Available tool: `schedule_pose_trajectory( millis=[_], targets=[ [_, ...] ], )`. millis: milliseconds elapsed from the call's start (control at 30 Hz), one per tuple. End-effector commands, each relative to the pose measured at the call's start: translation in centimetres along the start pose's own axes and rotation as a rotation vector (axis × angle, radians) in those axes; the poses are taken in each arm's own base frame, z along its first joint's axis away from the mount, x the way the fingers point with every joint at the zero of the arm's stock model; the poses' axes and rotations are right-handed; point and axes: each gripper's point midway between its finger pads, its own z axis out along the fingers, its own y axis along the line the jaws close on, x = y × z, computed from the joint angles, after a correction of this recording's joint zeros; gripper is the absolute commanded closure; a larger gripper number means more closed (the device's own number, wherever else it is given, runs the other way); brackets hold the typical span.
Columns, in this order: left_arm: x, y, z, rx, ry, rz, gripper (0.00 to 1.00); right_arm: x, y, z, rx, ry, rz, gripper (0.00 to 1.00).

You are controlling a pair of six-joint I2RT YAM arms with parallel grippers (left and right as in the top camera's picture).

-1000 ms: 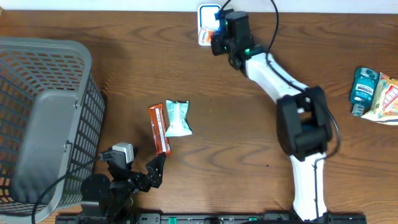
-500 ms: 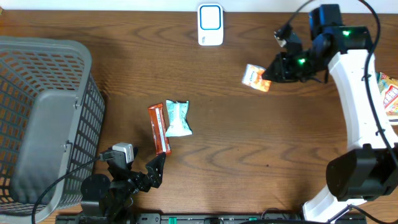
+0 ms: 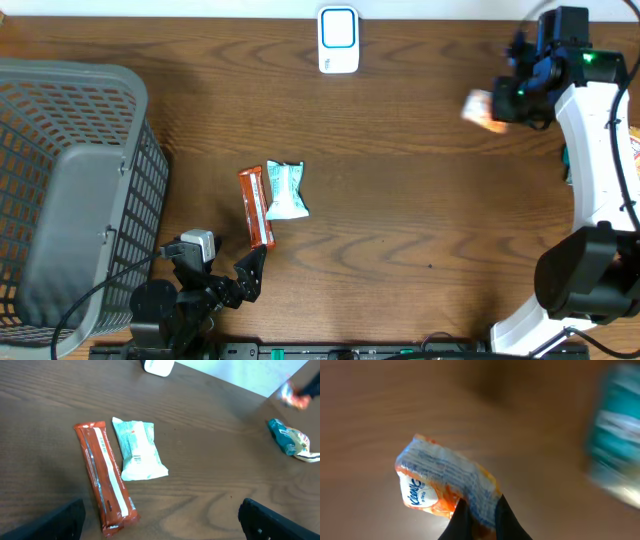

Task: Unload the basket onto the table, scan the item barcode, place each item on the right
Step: 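Move the orange box to the right table edge and release it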

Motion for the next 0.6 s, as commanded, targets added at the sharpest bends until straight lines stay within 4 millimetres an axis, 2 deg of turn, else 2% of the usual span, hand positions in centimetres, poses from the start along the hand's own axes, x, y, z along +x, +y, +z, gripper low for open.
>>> schedule_pose_trajectory(
  millis=[0,167,267,367,433,567],
  targets=[
    [-0.2,0.1,-0.1,-0.006,-0.008,0.0,0.02,1.5,-11.0,-0.5,0.547,-0.065,0.375,0.99],
    [-0.2,0.1,-0.1,-0.006,-0.008,0.0,0.02,3.3,-14.7,2.7,0.597,-0.075,0.489,0.99],
    [-0.2,0.1,-0.1,-0.006,-0.008,0.0,0.02,5.4,-17.3,4.9,0.625,-0.059,0.552,0.99],
    [-0.2,0.1,-0.1,-0.006,-0.008,0.0,0.02,6.8,-19.4,6.0,0.645,-0.055,0.588,0.97],
    [-0.2,0.1,-0.1,-0.006,-0.008,0.0,0.02,7.3,-20.6,6.0,0.655,-0.049,0.614,0.89],
    [-0.2,0.1,-0.1,-0.006,-0.008,0.0,0.02,7.2,-21.3,6.1,0.616,-0.058,0.654,0.71]
  ],
)
